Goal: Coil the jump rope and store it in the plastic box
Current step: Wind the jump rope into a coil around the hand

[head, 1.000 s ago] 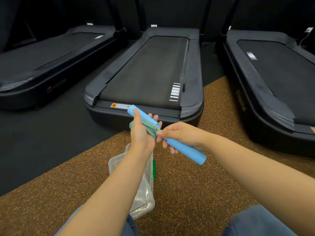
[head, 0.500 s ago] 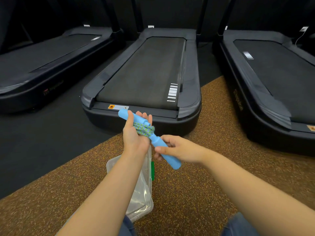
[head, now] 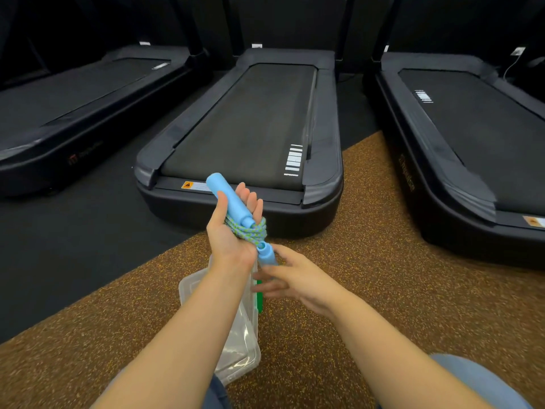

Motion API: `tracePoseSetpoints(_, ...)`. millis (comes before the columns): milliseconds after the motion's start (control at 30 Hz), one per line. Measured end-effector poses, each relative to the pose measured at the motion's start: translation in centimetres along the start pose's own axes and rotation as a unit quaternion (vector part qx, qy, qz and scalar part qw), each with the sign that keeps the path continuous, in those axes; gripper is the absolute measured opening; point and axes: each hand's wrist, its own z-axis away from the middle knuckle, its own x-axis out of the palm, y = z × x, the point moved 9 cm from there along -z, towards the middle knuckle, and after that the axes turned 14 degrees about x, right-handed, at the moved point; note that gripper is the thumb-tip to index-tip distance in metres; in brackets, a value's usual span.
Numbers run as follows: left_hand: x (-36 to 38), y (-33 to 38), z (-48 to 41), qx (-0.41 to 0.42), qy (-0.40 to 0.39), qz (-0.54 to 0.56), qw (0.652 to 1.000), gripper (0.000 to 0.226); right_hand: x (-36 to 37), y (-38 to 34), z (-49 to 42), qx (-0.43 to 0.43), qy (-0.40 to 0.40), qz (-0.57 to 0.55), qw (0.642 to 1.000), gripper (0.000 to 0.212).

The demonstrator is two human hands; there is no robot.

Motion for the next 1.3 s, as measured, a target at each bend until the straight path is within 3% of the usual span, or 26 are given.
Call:
tracePoseSetpoints(133, 0.6, -0.8, 0.6, -0.027, -0.029, 0.001, 0.999, 0.038, 0.1, -0.2, 0.1, 0.014, -0.063, -0.230, 0.971, 0.043)
tracePoseSetpoints(267, 1.3, -2.0, 1.4, -0.078, -0.073, 0.043, 0.993, 0.039, -0.3, -1.1, 0.3, 0.016, -0.077, -0.356, 0.931, 0.063)
tracePoseSetpoints(500, 3.1, -3.9, 4.3, -0.198, -0.190, 0.054, 0.960, 0.041, -0.8, -3.5, 0.8, -0.076, -0.102, -0.423, 0.897, 0.035)
tracePoseSetpoints(700, 5.0, -3.9, 6.2, -0.282, -0.307, 0.110, 0.902, 0.048, -1.5, -4.4, 2.0, -0.129, -0.097, -0.355, 0.921, 0.026)
tracePoseSetpoints(800, 4.6, -3.6, 6.7, -0.284, -0.350, 0.059, 0.891, 0.048, -2.5, -4.4, 2.1, -0.135, -0.052, -0.351, 0.925, 0.041)
tracePoseSetpoints(933, 4.0, -3.4, 7.1, -0.295, -0.393, 0.010, 0.871, 0.046, -3.2, -4.5, 2.0, -0.126, -0.035, -0.299, 0.945, 0.041)
tracePoseSetpoints(1100, 3.9, -3.3, 7.2, -0.333, -0.451, -0.010, 0.828, 0.044, -2.1, -4.7, 1.7, -0.112, -0.075, -0.208, 0.969, 0.014)
tracePoseSetpoints(1300, 2.5, -3.4, 6.5, -0.291, -0.424, -0.200, 0.834, 0.047, -1.3, -5.1, 2.4, -0.137, -0.109, -0.172, 0.969, 0.028)
